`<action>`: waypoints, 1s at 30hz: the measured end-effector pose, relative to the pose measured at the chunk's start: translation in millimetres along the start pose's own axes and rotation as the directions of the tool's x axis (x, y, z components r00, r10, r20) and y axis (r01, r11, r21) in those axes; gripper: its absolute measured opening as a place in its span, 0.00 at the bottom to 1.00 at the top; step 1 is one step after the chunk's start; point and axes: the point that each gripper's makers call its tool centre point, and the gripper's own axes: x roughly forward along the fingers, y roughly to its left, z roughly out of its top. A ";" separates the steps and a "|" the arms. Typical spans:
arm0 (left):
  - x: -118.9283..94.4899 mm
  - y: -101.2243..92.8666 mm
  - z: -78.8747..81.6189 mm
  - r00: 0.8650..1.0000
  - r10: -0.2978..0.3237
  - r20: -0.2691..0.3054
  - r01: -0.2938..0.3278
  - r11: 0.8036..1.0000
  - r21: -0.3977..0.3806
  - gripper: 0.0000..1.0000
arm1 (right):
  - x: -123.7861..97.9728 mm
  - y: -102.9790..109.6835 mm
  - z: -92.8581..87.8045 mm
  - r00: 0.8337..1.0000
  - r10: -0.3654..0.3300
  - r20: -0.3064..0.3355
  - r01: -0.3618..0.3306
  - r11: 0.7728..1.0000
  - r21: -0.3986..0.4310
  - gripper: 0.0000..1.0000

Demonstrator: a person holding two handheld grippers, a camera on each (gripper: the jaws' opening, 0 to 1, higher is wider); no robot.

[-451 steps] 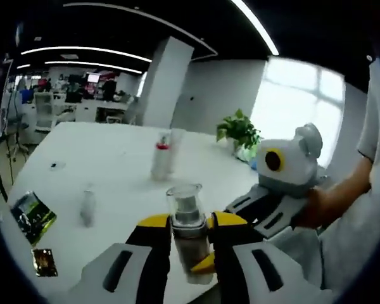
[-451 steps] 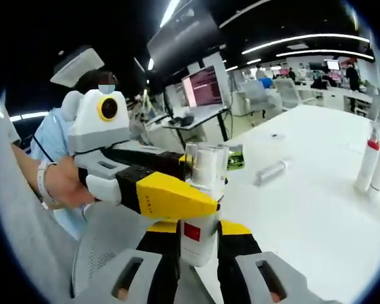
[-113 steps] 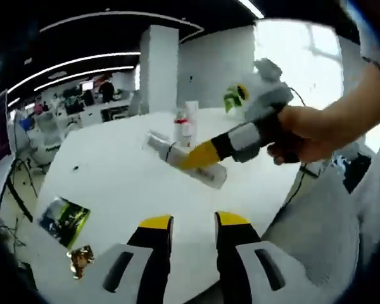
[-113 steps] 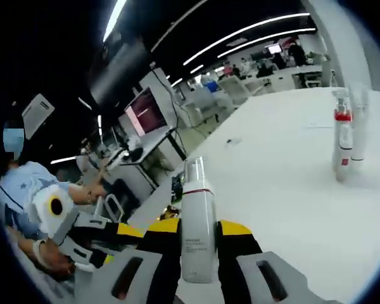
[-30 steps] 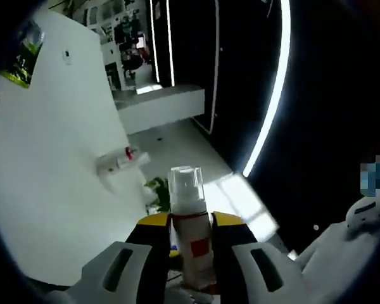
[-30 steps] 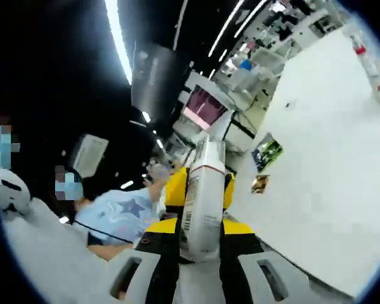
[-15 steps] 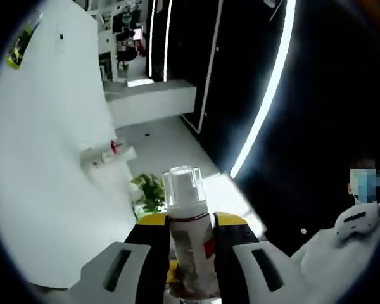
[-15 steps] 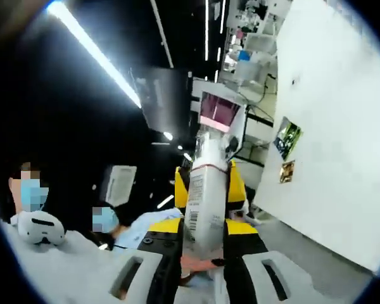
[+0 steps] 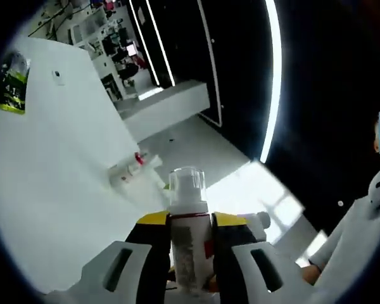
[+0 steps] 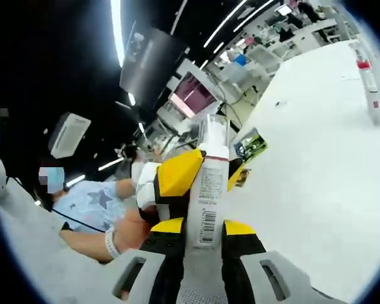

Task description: Arrange the skincare products in the storage area until every visible bottle or jar stands upright without overlapping.

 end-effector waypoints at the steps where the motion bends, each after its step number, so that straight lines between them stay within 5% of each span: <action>1: -1.9 -9.1 5.5 0.997 -0.066 0.036 0.068 0.996 -0.060 0.19 | -3.5 5.2 7.0 0.998 0.046 0.042 -0.048 0.997 0.052 0.13; 4: -2.4 -19.8 -0.2 0.990 -0.144 0.007 0.143 0.974 -0.174 0.18 | -11.8 13.7 3.0 0.991 0.136 -0.004 -0.135 0.987 0.090 0.13; 7: 0.3 -31.4 -6.2 0.978 -0.207 -0.016 0.199 0.958 -0.206 0.17 | -19.8 24.0 0.8 0.976 0.215 -0.019 -0.211 0.970 0.117 0.13; 11: 2.7 -43.7 -12.3 0.965 -0.262 -0.019 0.244 0.919 -0.309 0.17 | -30.8 34.8 0.6 0.940 0.340 0.014 -0.331 0.906 0.264 0.13; 13: 2.0 -38.8 -13.9 0.972 -0.234 -0.034 0.213 0.931 -0.297 0.17 | -31.6 33.9 -0.8 0.935 0.352 0.040 -0.345 0.880 0.327 0.13; 15: 2.1 -35.4 -18.0 0.976 -0.209 -0.062 0.182 0.938 -0.294 0.17 | -31.4 30.0 -4.3 0.938 0.346 0.033 -0.336 0.881 0.332 0.13; 19: 0.9 -19.2 -13.7 0.994 -0.108 -0.028 0.098 0.969 -0.228 0.16 | -29.6 10.6 2.0 0.975 0.209 0.069 -0.220 0.945 0.244 0.14; 23: -1.3 -5.4 -16.3 0.999 -0.009 -0.041 0.004 0.991 -0.136 0.16 | -26.8 -4.7 2.7 0.995 0.074 0.061 -0.079 0.993 0.085 0.21; 26: 0.1 -3.9 -18.6 0.998 0.033 -0.058 -0.035 0.999 -0.041 0.16 | -21.4 -7.6 -1.7 0.999 -0.021 0.032 0.023 0.998 -0.065 0.22; 30: -2.1 5.2 -16.0 0.994 0.100 -0.045 -0.100 0.995 0.004 0.16 | -17.5 -14.8 -0.5 0.985 -0.168 0.041 0.173 0.963 -0.208 0.21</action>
